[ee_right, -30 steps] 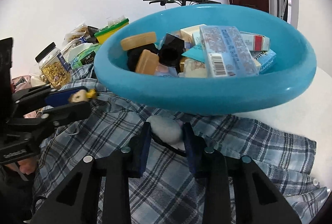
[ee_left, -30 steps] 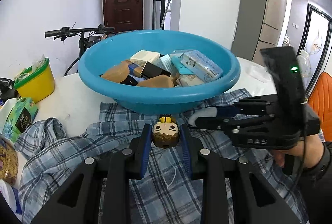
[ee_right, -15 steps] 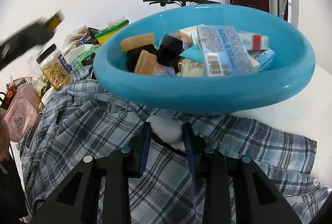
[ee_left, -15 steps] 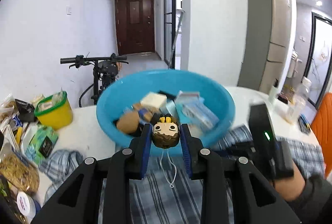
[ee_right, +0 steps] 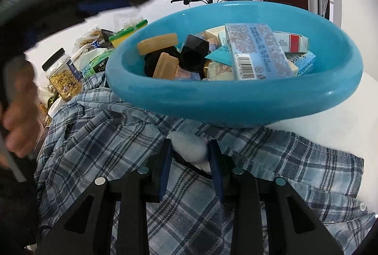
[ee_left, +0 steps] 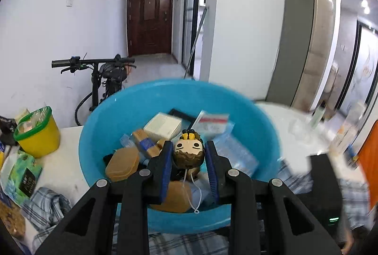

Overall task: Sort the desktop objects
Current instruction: 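Carry the figurine over the basin with the left tool while the right tool grasps the white toy, then lower the white toy into the basin and open the right tool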

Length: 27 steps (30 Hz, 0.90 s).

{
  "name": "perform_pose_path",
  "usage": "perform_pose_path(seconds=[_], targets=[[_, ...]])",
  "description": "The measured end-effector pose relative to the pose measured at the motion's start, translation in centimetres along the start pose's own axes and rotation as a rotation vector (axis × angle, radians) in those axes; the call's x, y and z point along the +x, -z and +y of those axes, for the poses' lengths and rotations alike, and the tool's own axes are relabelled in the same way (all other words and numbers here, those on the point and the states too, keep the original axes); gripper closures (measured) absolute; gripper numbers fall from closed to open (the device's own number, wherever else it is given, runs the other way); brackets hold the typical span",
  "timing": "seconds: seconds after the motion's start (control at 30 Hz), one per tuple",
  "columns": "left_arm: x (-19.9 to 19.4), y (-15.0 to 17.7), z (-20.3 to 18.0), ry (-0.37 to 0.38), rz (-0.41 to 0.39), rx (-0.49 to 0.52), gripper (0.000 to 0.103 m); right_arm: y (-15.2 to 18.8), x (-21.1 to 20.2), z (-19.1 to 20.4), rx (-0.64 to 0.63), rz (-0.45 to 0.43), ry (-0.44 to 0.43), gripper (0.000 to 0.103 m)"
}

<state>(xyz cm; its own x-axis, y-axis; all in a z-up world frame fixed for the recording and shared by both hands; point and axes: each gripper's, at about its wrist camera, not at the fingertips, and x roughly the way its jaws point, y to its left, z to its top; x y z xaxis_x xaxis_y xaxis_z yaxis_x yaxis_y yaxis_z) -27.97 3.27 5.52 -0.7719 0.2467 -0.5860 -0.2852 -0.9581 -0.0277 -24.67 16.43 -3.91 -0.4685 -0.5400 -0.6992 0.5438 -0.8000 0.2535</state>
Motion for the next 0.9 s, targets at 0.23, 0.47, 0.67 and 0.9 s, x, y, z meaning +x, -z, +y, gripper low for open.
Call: perform_pose_path(seconds=[0.23,0.47,0.67,0.9], targets=[[1.0,0.6,2.2,0.020,0.016,-0.066,0.074,0.0,0.0,0.8,-0.039,0.015,0.013,0.073],[-0.2,0.0,2.8,0.030,-0.014,-0.090,0.074,-0.1,-0.2,1.3,-0.059,0.031,0.010,0.073],[-1.4,-0.5,2.9,0.025,-0.045,-0.081,0.074,-0.2,-1.3,1.9,-0.058,0.025,-0.008,0.073],[-2.7,-1.1,3.4,0.070,-0.067,-0.117,0.074,-0.3,-6.0,3.6,-0.077,-0.029,-0.009,0.073]])
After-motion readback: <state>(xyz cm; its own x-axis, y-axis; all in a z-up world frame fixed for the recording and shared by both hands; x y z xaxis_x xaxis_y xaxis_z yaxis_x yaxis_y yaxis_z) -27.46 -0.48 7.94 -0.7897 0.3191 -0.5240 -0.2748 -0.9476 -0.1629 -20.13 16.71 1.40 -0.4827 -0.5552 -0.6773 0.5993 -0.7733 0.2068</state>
